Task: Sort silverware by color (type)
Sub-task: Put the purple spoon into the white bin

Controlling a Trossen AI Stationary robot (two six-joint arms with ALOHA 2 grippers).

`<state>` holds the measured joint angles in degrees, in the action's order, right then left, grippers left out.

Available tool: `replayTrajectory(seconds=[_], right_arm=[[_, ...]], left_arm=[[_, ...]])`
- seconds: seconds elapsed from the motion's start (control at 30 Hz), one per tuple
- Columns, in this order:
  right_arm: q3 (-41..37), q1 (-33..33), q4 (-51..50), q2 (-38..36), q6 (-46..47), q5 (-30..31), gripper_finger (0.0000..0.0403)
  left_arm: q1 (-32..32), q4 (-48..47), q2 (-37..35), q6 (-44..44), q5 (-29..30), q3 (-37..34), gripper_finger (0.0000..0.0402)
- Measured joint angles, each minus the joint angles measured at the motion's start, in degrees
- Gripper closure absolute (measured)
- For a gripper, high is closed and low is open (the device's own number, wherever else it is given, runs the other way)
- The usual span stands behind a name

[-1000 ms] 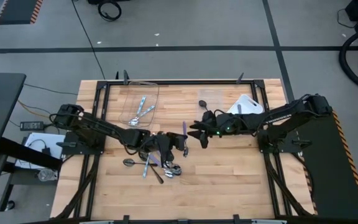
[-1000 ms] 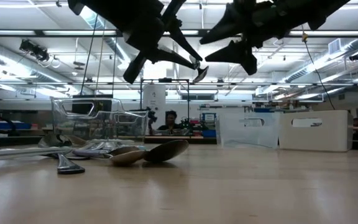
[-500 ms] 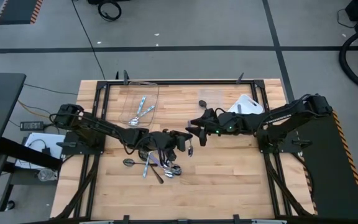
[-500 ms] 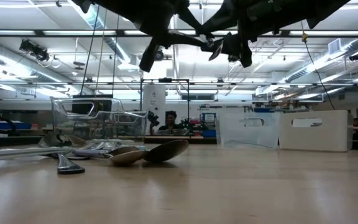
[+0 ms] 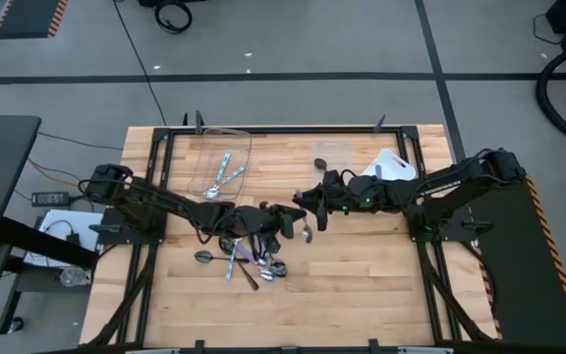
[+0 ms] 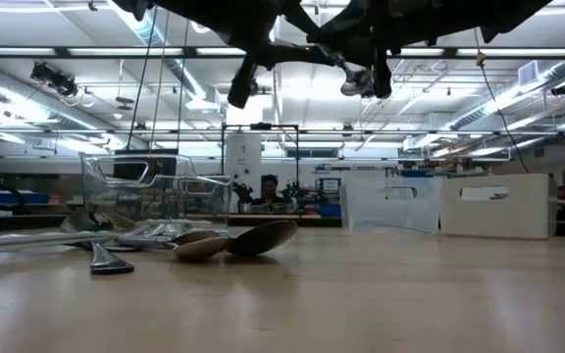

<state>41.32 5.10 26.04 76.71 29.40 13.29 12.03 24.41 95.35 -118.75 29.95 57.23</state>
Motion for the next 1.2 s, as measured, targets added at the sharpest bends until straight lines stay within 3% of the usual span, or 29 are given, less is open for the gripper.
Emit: replayTrajectory(seconds=[0.17, 0.47, 0.63, 0.73, 0.87, 1.03, 1.2], right_arm=[[0.0, -0.04, 0.48, 0.0, -0.41, -0.59, 0.0364], [-0.03, -1.68, -2.7, -0.87, -1.77, -1.21, 0.0364], [-0.11, -3.63, -9.84, -4.25, -2.37, -0.43, 0.0363], [-0.11, -4.46, -17.32, -7.66, -2.73, 2.14, 0.0362], [-0.11, -5.64, -29.26, -12.84, -4.19, 10.07, 0.0361], [-0.1, -8.24, -40.96, -18.5, -3.71, 19.67, 0.036], [-0.09, -12.87, -52.04, -21.34, -0.31, 24.87, 0.036]], left_arm=[[-0.96, 0.12, 0.0, 1.83, -0.21, 0.0, 0.0338], [0.6, 0.28, 0.0, 17.98, -1.2, 0.0, 0.0274], [1.64, 0.24, -0.09, 33.51, -1.87, 0.04, 0.0225], [1.73, -0.5, -0.09, 47.75, -1.61, 0.04, 0.0208], [2.04, -3.25, -0.09, 69.35, -1.7, 0.07, 0.0208], [2.05, -10.64, -0.09, 85.23, -1.71, 0.07, 0.0217], [2.03, -17.01, -0.09, 100.0, -2.13, 0.07, 0.0218]])
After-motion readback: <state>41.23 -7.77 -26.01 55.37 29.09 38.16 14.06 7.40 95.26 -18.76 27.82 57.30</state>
